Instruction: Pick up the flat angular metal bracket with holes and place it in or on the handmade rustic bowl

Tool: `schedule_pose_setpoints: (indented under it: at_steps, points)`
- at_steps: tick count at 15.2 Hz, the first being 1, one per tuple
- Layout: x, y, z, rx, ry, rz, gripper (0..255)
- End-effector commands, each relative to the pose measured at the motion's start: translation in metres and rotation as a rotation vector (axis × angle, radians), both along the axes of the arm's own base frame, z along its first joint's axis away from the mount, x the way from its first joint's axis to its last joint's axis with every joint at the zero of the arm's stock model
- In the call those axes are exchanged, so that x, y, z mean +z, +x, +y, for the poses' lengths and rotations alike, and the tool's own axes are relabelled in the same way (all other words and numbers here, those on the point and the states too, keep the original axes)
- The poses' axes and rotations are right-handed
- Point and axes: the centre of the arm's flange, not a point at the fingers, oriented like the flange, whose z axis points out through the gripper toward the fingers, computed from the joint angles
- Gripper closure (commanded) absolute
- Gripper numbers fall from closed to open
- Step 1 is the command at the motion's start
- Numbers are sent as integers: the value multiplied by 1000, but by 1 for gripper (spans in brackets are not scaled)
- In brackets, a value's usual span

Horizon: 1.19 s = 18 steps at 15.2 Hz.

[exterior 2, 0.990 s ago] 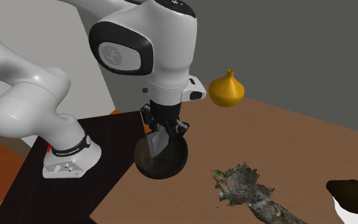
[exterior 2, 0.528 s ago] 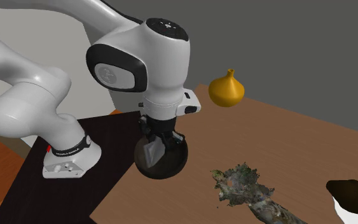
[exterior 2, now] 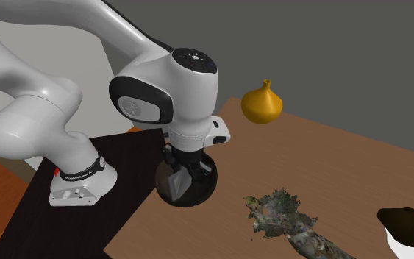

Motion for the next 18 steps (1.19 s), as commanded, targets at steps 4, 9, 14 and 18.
schedule_pose_setpoints:
  at_steps: [4, 9, 14, 18]
  points:
    - [-2, 0, 0, 0, 0, -1, 255]
    - [-2, 0, 0, 0, 0, -1, 0]
    - [24, 3, -1, 0, 0, -1, 0]
    - [47, 6, -2, 0, 0, -1, 0]
